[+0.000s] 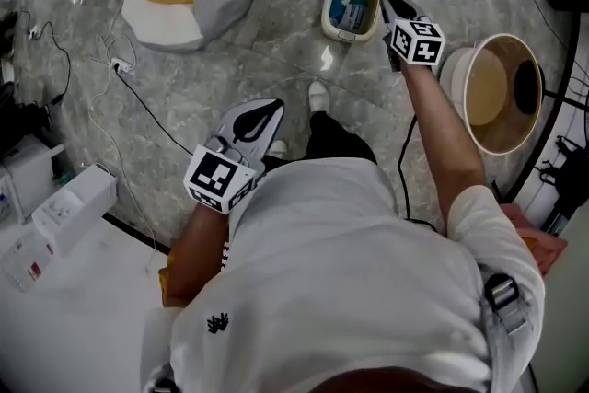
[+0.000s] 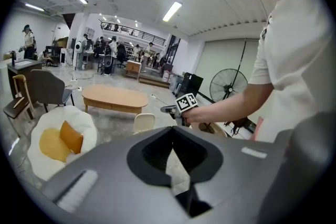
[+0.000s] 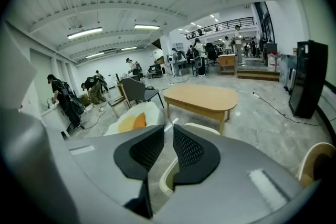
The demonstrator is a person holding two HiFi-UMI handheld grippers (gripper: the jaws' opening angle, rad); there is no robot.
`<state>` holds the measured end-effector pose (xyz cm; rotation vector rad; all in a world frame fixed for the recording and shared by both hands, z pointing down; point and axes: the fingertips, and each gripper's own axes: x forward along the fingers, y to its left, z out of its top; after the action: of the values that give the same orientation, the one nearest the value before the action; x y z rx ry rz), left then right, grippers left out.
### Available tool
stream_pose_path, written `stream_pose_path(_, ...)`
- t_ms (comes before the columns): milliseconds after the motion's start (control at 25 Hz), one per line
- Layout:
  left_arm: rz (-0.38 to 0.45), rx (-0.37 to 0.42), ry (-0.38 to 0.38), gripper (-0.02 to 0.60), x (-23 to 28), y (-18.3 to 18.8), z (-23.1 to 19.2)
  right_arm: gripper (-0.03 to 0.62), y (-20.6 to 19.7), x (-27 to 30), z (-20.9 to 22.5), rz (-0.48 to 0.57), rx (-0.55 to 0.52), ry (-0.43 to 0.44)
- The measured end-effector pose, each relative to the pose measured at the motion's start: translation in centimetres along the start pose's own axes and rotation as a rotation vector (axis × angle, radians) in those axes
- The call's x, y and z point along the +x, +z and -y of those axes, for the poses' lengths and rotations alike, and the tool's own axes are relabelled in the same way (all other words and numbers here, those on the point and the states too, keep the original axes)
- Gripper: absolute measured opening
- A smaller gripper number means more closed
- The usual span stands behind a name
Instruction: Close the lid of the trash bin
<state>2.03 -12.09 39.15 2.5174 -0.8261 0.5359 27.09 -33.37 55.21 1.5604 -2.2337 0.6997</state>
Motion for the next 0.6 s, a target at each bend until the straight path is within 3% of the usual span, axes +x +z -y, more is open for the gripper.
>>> stream_pose_path(280, -0.019, -0.019, 0.053, 0.055, 0.7, -0.1, -1.2, 0.034, 0.6, 8.0, 5.4, -0.035, 0.057, -0.063)
stream_pose_path(600, -0.049, -0.099, 0.077, 0.055, 1.6, -0.7, -1.8, 0.032, 0.1, 15.4, 9.8, -0.074, 0.122, -0.099)
